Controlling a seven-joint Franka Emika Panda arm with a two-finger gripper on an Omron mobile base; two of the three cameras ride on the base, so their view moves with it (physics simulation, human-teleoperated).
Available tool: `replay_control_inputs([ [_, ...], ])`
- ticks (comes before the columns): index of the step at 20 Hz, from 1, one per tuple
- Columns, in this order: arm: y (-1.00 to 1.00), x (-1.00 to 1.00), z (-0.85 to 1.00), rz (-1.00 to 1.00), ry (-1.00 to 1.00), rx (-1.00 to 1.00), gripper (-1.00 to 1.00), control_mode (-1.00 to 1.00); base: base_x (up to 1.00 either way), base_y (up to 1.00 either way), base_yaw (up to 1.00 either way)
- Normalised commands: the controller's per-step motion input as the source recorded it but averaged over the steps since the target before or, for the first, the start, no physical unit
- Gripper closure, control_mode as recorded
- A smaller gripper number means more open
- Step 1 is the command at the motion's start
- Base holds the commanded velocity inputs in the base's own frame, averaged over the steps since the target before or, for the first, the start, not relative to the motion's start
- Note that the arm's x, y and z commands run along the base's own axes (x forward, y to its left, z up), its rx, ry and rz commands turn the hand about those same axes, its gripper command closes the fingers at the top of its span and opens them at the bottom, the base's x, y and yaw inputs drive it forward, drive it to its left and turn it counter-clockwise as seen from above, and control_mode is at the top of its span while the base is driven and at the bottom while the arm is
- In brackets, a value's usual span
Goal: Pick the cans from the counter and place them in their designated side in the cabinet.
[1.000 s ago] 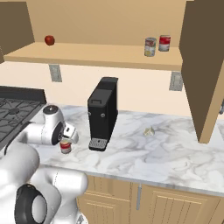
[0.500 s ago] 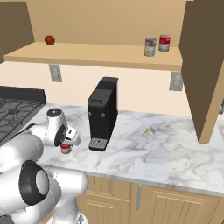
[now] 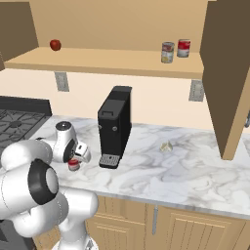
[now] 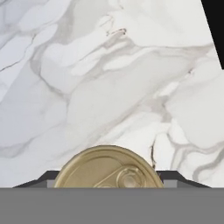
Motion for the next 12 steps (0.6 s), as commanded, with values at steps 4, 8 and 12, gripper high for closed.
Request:
replay_control_inputs([
  [4,0.0,0.0,0.04,0.0,0.0,0.0,1.0,-1.0,0.0,0.0,0.0],
  [8,0.0,-0.05,0.29,0.0,0.0,0.02,1.0,-1.0,0.0,0.0,0.0],
  [12,0.0,-0.06,0.46,0.0,0.0,0.03,1.0,-1.0,0.0,0.0,0.0],
])
